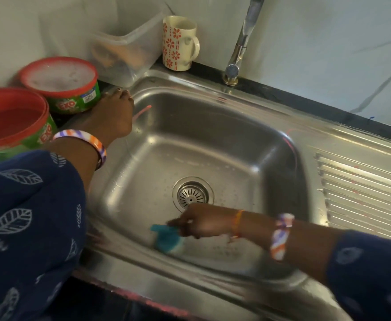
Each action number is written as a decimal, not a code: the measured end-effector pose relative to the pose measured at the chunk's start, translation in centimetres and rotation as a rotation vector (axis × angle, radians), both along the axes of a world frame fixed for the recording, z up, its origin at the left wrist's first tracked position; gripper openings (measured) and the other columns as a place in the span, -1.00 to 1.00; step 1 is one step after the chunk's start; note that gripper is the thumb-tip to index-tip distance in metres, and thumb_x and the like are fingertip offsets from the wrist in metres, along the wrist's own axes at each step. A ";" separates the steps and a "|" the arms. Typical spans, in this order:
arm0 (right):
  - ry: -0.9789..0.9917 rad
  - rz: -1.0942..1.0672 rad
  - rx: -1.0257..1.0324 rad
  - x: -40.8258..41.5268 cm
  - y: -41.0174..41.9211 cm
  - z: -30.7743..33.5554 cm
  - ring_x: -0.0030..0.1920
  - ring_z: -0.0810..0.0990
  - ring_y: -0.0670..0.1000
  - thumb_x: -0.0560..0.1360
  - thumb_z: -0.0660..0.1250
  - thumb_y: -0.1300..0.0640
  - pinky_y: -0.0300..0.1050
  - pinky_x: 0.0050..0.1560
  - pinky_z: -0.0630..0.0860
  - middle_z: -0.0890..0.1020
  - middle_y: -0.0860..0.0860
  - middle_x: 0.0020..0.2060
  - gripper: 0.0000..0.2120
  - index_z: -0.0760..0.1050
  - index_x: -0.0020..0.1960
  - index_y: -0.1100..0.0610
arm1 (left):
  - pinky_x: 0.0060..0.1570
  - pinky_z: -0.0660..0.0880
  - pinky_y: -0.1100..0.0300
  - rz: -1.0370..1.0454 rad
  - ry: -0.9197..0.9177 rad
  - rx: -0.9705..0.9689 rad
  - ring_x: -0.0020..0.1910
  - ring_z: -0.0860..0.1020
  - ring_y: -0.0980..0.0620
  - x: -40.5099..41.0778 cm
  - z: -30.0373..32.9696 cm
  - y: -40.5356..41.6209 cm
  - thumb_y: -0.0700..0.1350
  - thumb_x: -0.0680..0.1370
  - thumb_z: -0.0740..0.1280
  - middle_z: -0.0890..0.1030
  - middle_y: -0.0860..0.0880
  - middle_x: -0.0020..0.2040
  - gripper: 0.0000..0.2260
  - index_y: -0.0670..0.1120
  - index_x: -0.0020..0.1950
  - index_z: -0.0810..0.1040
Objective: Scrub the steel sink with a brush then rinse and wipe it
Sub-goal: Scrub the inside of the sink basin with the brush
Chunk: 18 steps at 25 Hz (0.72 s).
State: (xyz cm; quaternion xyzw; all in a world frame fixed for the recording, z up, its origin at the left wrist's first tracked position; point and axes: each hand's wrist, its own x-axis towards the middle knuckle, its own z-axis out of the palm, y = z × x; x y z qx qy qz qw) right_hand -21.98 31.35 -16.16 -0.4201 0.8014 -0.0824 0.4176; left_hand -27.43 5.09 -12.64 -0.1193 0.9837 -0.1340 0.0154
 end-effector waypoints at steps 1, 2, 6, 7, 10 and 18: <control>0.082 0.040 -0.060 1.0 -2.3 -0.4 -0.06 0.61 0.15 0.58 0.18 0.11 -0.12 -0.09 0.49 0.61 0.23 0.07 -0.64 0.41 0.37 0.05 | 0.34 0.25 -0.05 0.002 -0.006 0.001 0.41 0.24 -0.18 0.1 0.1 0.0 -0.22 0.51 0.27 0.31 -0.25 0.39 -0.54 -0.29 0.38 0.31; 0.144 0.048 -0.066 1.6 -3.9 -0.5 0.10 0.57 0.19 0.60 0.14 0.07 -0.09 0.04 0.47 0.57 0.21 0.18 -0.64 0.40 0.37 0.05 | 0.35 0.25 -0.06 0.001 -0.009 0.002 0.42 0.23 -0.18 0.1 0.2 0.0 -0.22 0.51 0.27 0.30 -0.24 0.40 -0.54 -0.29 0.39 0.31; 0.092 0.073 0.095 1.3 -1.7 4.1 0.03 0.54 0.10 0.61 0.14 0.14 -0.39 -0.26 0.35 0.57 0.22 0.18 -0.66 0.44 0.34 0.17 | 0.38 0.21 -0.06 -0.005 -0.002 0.024 0.43 0.21 -0.18 0.0 0.2 0.0 -0.21 0.51 0.27 0.28 -0.24 0.42 -0.52 -0.29 0.41 0.29; 0.062 0.066 0.175 1.0 -0.1 5.6 0.01 0.51 0.10 0.60 0.14 0.21 -0.48 -0.41 0.30 0.55 0.21 0.22 -0.65 0.40 0.37 0.18 | 0.37 0.22 -0.06 -0.008 -0.001 0.027 0.43 0.22 -0.18 0.0 0.1 -0.1 -0.21 0.51 0.28 0.29 -0.24 0.41 -0.52 -0.29 0.40 0.29; 0.078 0.084 0.338 -0.1 4.7 7.7 0.21 0.46 0.12 0.60 0.13 0.24 -0.56 -0.42 0.28 0.50 0.14 0.29 -0.61 0.33 0.42 0.14 | 0.35 0.24 -0.05 -0.013 0.007 0.046 0.41 0.25 -0.19 -0.1 -0.2 -0.6 -0.23 0.49 0.28 0.31 -0.25 0.38 -0.53 -0.29 0.38 0.32; 0.314 0.147 -0.075 1.7 -3.6 0.0 0.21 0.51 0.17 0.62 0.07 0.05 -0.09 0.01 0.43 0.53 0.14 0.22 -0.62 0.30 0.42 -0.09 | 0.37 0.21 -0.06 -0.019 -0.010 0.081 0.44 0.20 -0.18 -0.2 0.3 -0.7 -0.27 0.50 0.27 0.28 -0.24 0.42 -0.54 -0.27 0.40 0.31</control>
